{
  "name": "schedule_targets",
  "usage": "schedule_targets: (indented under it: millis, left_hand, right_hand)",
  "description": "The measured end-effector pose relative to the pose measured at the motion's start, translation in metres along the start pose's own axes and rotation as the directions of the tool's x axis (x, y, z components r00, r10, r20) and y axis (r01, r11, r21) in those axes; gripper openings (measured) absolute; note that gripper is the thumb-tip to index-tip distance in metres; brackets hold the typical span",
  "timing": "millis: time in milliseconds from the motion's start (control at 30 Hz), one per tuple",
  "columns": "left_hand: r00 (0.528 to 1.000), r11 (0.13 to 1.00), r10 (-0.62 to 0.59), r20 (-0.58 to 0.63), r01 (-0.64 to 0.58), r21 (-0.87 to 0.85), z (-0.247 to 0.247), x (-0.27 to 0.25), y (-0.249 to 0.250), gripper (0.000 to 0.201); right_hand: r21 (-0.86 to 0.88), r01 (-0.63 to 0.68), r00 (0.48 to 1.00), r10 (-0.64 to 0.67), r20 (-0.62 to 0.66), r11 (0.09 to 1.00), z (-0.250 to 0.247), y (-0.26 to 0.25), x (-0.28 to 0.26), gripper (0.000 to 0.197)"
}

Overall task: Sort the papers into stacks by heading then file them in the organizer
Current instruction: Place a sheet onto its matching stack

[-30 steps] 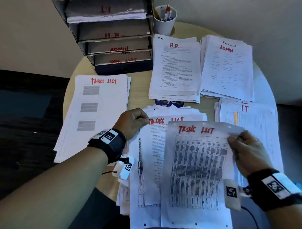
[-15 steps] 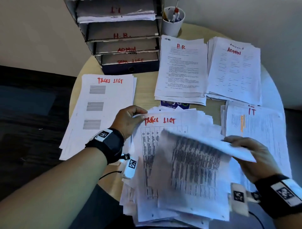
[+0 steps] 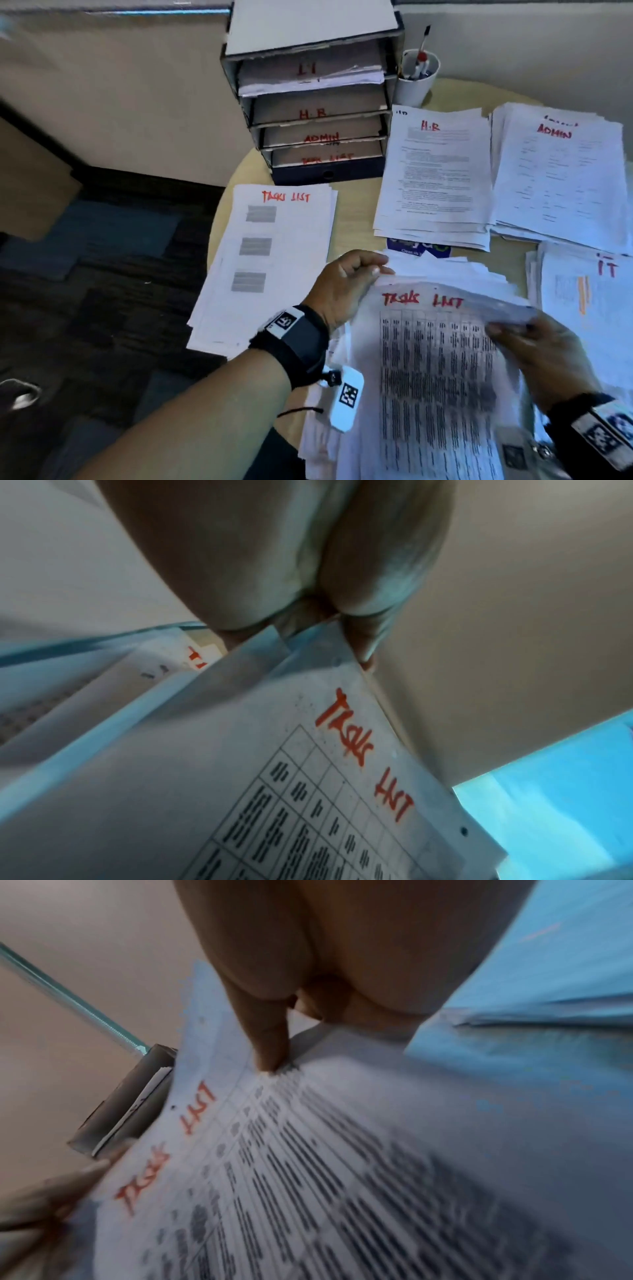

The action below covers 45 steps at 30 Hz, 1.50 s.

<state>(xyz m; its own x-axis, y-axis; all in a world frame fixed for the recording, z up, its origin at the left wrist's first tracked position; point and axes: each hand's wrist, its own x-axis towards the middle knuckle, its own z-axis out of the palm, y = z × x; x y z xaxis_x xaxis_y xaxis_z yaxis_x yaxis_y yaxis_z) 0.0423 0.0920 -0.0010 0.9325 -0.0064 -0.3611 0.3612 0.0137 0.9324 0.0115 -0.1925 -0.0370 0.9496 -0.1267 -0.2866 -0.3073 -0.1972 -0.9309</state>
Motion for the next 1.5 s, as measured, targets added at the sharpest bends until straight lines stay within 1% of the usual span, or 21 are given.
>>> schedule_targets:
  millis: [33, 100, 133, 167, 233, 267, 333, 400, 533, 667, 767, 833, 933, 1000, 1100, 1167, 1233, 1333, 1433, 1467, 1500]
  left_hand:
    - [0.992, 0.988, -0.085, -0.095, 0.071, -0.14, -0.003, 0.001, -0.001, 0.016]
    - [0.966, 0.925, -0.229, -0.12, 0.177, -0.335, -0.007, 0.002, -0.014, 0.014]
    - [0.967, 0.935, -0.239, -0.09, 0.204, -0.29, -0.008, -0.001, -0.026, 0.017]
    - [0.977, 0.969, -0.21, -0.042, 0.202, -0.14, -0.005, -0.005, -0.037, 0.022]
    - [0.989, 0.97, -0.131, 0.066, 0.115, 0.213, 0.006, -0.017, -0.052, 0.032]
    - [0.992, 0.951, -0.099, 0.083, 0.07, 0.3, 0.011, -0.02, -0.054, 0.033]
    - [0.996, 0.957, -0.088, 0.024, 0.078, 0.279, 0.015, -0.016, -0.051, 0.026]
    - [0.992, 0.974, -0.116, -0.053, 0.124, 0.188, 0.014, -0.01, -0.043, 0.014]
    - [0.986, 0.966, -0.164, 0.021, 0.157, 0.203, 0.02, -0.006, -0.036, 0.021]
    - [0.971, 0.924, -0.236, 0.022, 0.218, 0.313, 0.006, -0.02, -0.043, 0.059]
    - [0.967, 0.93, -0.248, 0.052, 0.223, 0.293, -0.011, -0.039, -0.053, 0.061]
    - [0.976, 0.952, -0.203, -0.079, 0.215, 0.216, -0.031, -0.044, -0.047, 0.044]
    - [0.938, 0.972, -0.178, -0.297, 0.215, 0.099, -0.083, -0.042, -0.014, 0.022]
    - [0.899, 0.962, -0.149, -0.412, 0.228, 0.149, -0.13, -0.032, 0.0, 0.017]
    - [0.865, 0.857, -0.101, -0.491, 0.326, 0.398, -0.186, -0.009, -0.002, 0.02]
    - [0.88, 0.759, -0.117, -0.461, 0.379, 0.53, -0.211, 0.007, -0.014, 0.028]
    - [0.883, 0.609, -0.172, -0.437, 0.444, 0.658, -0.224, 0.019, -0.029, 0.041]
    - [0.841, 0.477, -0.166, -0.515, 0.526, 0.704, -0.214, 0.029, -0.037, 0.068]
    - [0.732, 0.433, 0.11, -0.672, 0.573, 0.696, -0.173, 0.025, -0.023, 0.073]
    - [0.73, 0.473, 0.235, -0.641, 0.491, 0.732, -0.157, 0.02, -0.019, 0.071]
    - [0.759, 0.518, 0.335, -0.558, 0.346, 0.782, -0.136, 0.015, -0.016, 0.066]
  right_hand:
    - [0.025, -0.002, 1.0, 0.003, -0.023, 1.0, 0.002, -0.002, 0.002, 0.019]
    - [0.124, -0.021, 0.996, 0.031, -0.083, 0.992, 0.001, -0.008, 0.005, 0.014]
    - [0.174, -0.025, 0.993, 0.044, -0.11, 0.984, 0.002, -0.009, 0.007, 0.02]
    - [0.227, -0.03, 0.99, 0.06, -0.126, 0.973, 0.004, -0.011, 0.009, 0.029]
    - [0.296, -0.035, 0.991, 0.07, -0.11, 0.955, 0.009, -0.014, 0.011, 0.044]
    - [0.319, -0.042, 0.994, 0.071, -0.082, 0.947, 0.012, -0.017, 0.011, 0.048]
    - [0.308, -0.086, 0.995, 0.097, -0.019, 0.947, 0.013, -0.015, 0.011, 0.052]
    - [0.194, -0.114, 0.993, 0.119, -0.011, 0.974, 0.014, -0.006, 0.008, 0.043]
    - [-0.061, -0.105, 0.993, 0.101, -0.059, 0.993, 0.018, 0.01, 0.003, 0.033]
    - [0.04, -0.036, 0.999, 0.036, -0.017, 0.999, 0.02, -0.004, 0.007, 0.047]
    - [0.251, -0.029, 1.0, 0.026, 0.014, 0.968, 0.025, -0.024, 0.011, 0.05]
    - [0.209, -0.062, 0.997, 0.049, 0.067, 0.976, 0.033, -0.03, 0.011, 0.054]
    - [-0.127, -0.039, 0.994, 0.052, 0.101, 0.991, 0.042, -0.025, 0.003, 0.056]
    - [-0.404, 0.056, 0.987, 0.01, 0.158, 0.913, 0.044, -0.02, -0.008, 0.055]
    - [-0.671, 0.26, 0.948, -0.05, 0.316, 0.694, 0.043, -0.003, -0.019, 0.052]
    - [-0.747, 0.358, 0.91, -0.028, 0.414, 0.56, 0.042, 0.011, -0.024, 0.053]
    - [-0.795, 0.415, 0.883, 0.016, 0.47, 0.443, 0.042, 0.017, -0.029, 0.056]
    - [-0.833, 0.426, 0.881, 0.05, 0.471, 0.352, 0.045, 0.011, -0.037, 0.054]
    - [-0.848, 0.417, 0.889, 0.044, 0.455, 0.328, 0.044, 0.002, -0.051, 0.037]
    - [-0.851, 0.421, 0.884, 0.071, 0.463, 0.314, 0.044, 0.0, -0.056, 0.033]
    - [-0.851, 0.429, 0.87, 0.116, 0.479, 0.303, 0.044, 0.0, -0.061, 0.035]
